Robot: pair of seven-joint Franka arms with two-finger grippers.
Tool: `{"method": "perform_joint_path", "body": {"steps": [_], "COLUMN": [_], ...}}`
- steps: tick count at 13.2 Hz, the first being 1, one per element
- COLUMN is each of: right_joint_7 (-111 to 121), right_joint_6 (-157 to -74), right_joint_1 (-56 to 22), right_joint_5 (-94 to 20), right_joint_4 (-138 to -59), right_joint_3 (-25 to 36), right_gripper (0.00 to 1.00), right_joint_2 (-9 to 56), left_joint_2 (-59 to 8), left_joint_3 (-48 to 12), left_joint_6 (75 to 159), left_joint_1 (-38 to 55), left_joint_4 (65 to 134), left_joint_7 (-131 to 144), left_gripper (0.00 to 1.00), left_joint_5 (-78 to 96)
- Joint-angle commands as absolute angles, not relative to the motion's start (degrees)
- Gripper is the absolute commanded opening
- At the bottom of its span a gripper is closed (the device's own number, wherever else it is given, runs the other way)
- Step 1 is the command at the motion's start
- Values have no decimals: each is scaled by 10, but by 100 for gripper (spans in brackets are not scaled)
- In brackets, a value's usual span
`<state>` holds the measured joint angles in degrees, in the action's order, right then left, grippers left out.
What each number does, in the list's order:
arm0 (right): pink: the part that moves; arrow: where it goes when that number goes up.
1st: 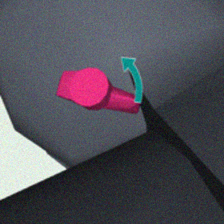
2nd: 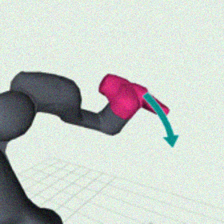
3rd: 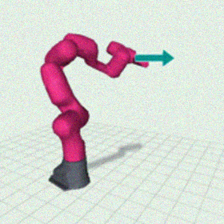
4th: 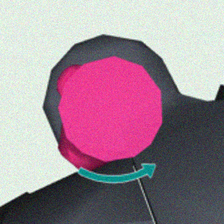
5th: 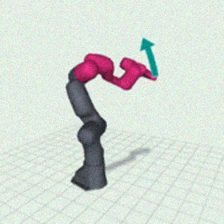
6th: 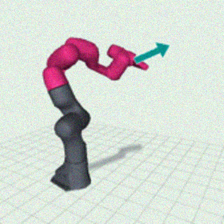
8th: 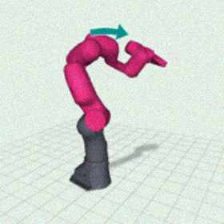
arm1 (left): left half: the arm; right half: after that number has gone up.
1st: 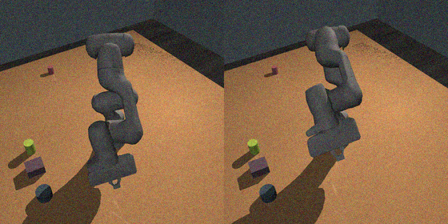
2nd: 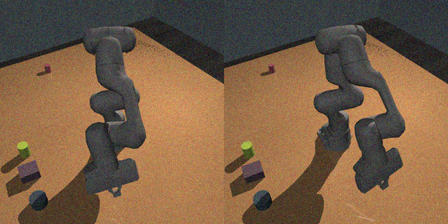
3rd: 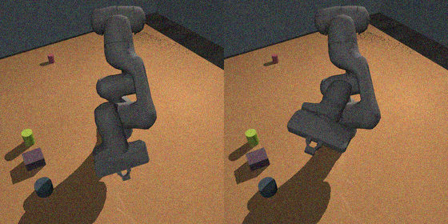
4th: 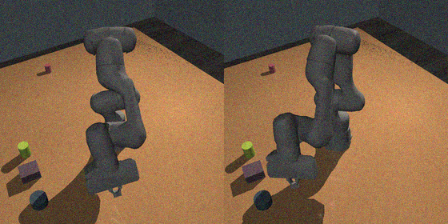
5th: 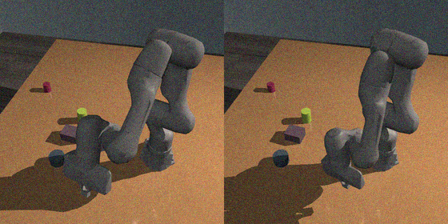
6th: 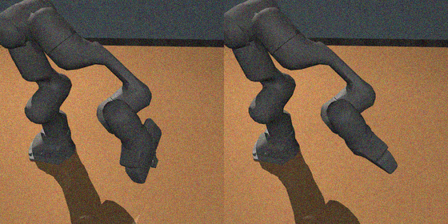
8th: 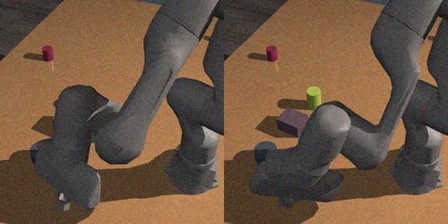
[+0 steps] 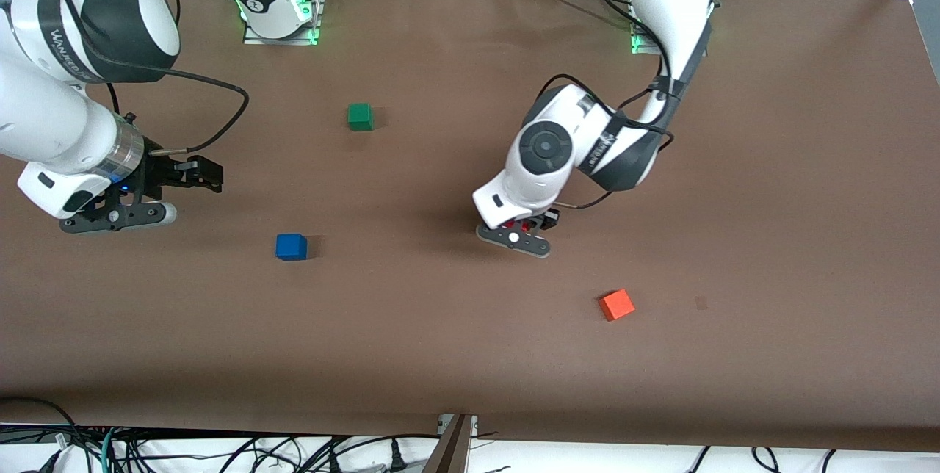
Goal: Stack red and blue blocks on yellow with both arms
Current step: 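Carry the red cube with the left gripper over the yellow cube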
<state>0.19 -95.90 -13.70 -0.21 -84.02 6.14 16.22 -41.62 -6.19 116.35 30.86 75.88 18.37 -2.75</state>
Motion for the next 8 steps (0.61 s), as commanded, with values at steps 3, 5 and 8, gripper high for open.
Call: {"method": "perform_joint_path", "body": {"steps": [3, 5, 8], "right_joint_7": [8, 8, 19], "right_joint_6": [-961, -962, -961], "right_joint_1": [-128, -128, -128], "right_joint_5": [-15, -14, -6], "right_joint_4": [-838, -837, -835], "right_joint_3": [59, 59, 59], "right_gripper": [100, 100, 100], "right_joint_2": [166, 170, 175], "left_joint_2": [-441, -452, -458], "left_joint_3": [-55, -55, -55], "left_joint_6": [1183, 1193, 1208], "left_joint_1": [316, 316, 323], "left_joint_4": [746, 746, 747], "left_joint_7": [140, 139, 139], "left_gripper": [0, 0, 0], "left_joint_5": [-48, -48, -60]}}
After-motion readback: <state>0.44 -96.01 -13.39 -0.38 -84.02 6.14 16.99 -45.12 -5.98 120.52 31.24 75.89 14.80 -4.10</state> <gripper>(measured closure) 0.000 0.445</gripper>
